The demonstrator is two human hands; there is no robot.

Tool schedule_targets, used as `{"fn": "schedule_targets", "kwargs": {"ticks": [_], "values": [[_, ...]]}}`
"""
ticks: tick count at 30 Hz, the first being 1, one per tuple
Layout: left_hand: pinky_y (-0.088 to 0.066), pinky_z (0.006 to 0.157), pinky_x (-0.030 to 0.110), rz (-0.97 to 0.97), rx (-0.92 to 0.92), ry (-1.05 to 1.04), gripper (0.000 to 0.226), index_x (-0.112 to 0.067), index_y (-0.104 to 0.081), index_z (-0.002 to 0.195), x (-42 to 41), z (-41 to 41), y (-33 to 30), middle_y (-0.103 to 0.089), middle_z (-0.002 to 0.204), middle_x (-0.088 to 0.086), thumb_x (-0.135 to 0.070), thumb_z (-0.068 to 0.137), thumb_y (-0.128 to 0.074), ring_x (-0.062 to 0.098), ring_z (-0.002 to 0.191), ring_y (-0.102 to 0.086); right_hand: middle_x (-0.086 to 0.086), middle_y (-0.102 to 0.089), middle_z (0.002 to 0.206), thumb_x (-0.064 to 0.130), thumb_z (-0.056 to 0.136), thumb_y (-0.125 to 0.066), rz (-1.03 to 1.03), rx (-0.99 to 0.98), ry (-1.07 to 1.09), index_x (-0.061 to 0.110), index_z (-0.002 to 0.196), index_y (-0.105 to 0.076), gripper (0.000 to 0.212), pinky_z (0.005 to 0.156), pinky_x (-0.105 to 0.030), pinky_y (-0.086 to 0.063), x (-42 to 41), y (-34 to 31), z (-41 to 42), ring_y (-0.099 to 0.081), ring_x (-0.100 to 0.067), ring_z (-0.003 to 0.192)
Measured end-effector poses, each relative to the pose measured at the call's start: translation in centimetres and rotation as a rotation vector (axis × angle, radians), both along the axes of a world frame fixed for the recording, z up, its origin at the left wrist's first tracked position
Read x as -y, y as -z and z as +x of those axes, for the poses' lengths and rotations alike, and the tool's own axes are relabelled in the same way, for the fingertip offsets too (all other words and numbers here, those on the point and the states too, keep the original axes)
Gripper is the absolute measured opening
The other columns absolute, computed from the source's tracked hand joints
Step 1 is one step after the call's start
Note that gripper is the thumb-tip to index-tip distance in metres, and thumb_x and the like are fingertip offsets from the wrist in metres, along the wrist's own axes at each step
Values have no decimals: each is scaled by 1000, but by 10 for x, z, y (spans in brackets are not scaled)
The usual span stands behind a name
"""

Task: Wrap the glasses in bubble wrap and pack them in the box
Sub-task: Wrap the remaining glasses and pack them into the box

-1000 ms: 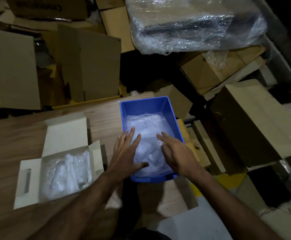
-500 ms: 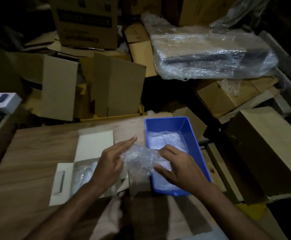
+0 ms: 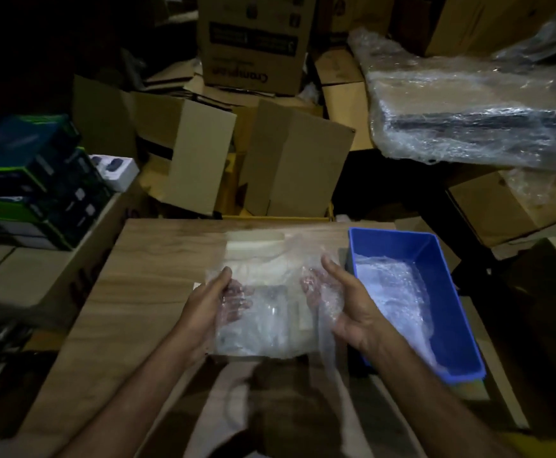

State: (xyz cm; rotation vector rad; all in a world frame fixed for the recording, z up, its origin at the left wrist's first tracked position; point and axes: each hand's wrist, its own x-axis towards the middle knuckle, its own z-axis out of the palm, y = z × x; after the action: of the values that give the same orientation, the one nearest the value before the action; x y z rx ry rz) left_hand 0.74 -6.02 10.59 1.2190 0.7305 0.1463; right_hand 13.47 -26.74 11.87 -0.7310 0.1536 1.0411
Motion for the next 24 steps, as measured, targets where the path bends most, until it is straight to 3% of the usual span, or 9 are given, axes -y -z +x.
{"fn": "schedule_targets", "kwargs": {"ticks": [2, 5, 7, 9, 12, 16, 18, 20, 24], "values": [[-59, 71, 34, -110, -105, -56, 43, -5, -72, 100, -5, -8, 7, -77, 95, 15, -42, 103, -50, 27, 79, -74, -10, -76, 99, 16, 84, -72, -65, -14, -66, 7, 91, -79, 14, 75, -26, -63, -6, 11, -11, -75, -18, 85], [-63, 68, 36, -187, -227, -132, 45, -3, -72, 104, -16, -19, 18, -78, 89, 13, -43, 104, -49, 26, 78, -76, -13, -76, 102, 7, 81, -73, -238, 20, -156, -4, 114, -73, 34, 78, -26, -63, -18, 26, -20, -75, -19, 85], [-60, 81, 43, -84, -282, -205, 47, 1, -71, 106, -24, -22, 24, -77, 97, 16, -42, 103, -52, 34, 92, -73, -19, -74, 113, 8, 82, -76, -293, 0, -77, -7, 126, -65, 48, 93, -33, -59, -24, 37, -20, -73, -23, 94], [-50, 67, 35, 64, -288, -272, 48, 4, -70, 102, -30, -27, 27, -71, 91, 17, -41, 103, -52, 33, 83, -65, -22, -70, 121, 9, 75, -83, -387, 62, -8, -9, 137, -55, 70, 93, -34, -59, -26, 47, -22, -73, -24, 97], [-41, 55, 29, 218, -220, -265, 50, 10, -66, 104, -34, -33, 32, -65, 81, 17, -39, 102, -55, 27, 72, -56, -13, -53, 144, 1, 71, -90, -613, 328, -49, 23, 158, -21, 114, 77, -32, -63, -20, 59, -35, -72, -29, 105], [-46, 43, 19, 377, -153, -249, 36, -12, -51, 134, -34, -41, 28, -70, 70, -1, -26, 102, -58, 3, 48, -59, 4, -53, 136, -6, 84, -76, -587, 630, 33, 31, 146, -50, 77, 71, -25, -60, -21, 58, -43, -70, -18, 103], [-50, 49, 16, 428, -89, -175, 53, -32, -32, 150, -36, -48, 25, -72, 71, -16, -21, 103, -55, -6, 53, -61, 7, -66, 118, -6, 90, -69, -576, 690, 52, 19, 126, -68, 44, 74, -22, -60, -22, 50, -40, -71, -14, 99], [-57, 60, 17, 424, -33, -80, 66, -42, -19, 157, -42, -55, 22, -67, 95, -27, -18, 104, -52, -9, 71, -69, 0, -75, 112, -1, 87, -74, -591, 736, 37, 14, 112, -76, 29, 76, -18, -58, -19, 52, -35, -72, -16, 103], [-61, 83, 36, 266, 9, 36, 56, -47, -37, 150, -63, -63, 19, -66, 128, -1, -18, 104, -50, 16, 109, -71, 6, -71, 124, 12, 68, -93, -675, 856, -135, 20, 126, -71, 63, 91, -30, -59, -6, 52, -28, -69, -8, 111]]}}
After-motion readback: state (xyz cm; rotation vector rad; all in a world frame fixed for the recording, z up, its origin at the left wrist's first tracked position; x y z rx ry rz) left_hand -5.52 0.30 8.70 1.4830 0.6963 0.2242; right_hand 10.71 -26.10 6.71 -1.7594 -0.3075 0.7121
